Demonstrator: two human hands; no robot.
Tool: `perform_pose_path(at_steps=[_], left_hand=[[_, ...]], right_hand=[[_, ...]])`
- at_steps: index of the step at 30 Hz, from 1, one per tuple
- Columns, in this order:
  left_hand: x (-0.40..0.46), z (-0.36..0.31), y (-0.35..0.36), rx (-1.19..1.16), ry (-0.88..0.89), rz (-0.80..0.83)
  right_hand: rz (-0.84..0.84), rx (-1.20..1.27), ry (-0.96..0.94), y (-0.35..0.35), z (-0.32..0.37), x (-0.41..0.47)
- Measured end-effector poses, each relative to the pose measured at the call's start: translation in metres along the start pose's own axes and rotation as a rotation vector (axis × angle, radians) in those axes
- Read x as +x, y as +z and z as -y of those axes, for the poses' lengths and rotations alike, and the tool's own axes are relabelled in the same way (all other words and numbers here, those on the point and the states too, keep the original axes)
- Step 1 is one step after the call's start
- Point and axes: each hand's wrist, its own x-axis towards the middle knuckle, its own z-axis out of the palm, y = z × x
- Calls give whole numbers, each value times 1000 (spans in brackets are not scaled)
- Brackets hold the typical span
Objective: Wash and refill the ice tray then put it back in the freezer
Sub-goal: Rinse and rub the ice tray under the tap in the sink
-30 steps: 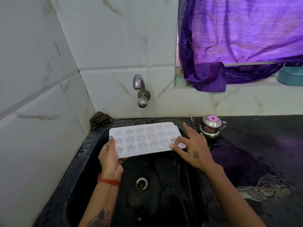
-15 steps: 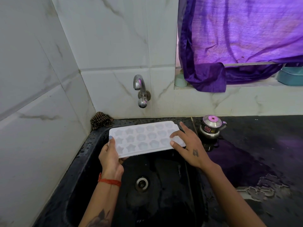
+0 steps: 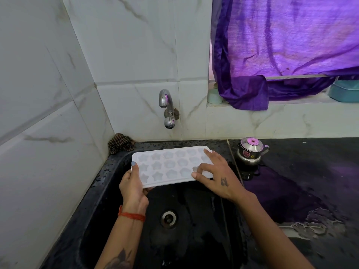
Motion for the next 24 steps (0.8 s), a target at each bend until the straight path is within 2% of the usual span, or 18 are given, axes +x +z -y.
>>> perform_pose_path(at_steps=[6,10,17,24], left_hand=[[-2,-2,2,-8,1,5],[0,-1,1,-2,-4,4],[3,0,1,-4,-30,-19],[-1,-1,3,-4,-16,-4]], right_hand=[[-35,-122,-28,-1,0,-1],[15,-29,-1,-2,3,-2],[-17,5,-20,-1,-1,-1],[-51,-146,-29,-1,-1,-1]])
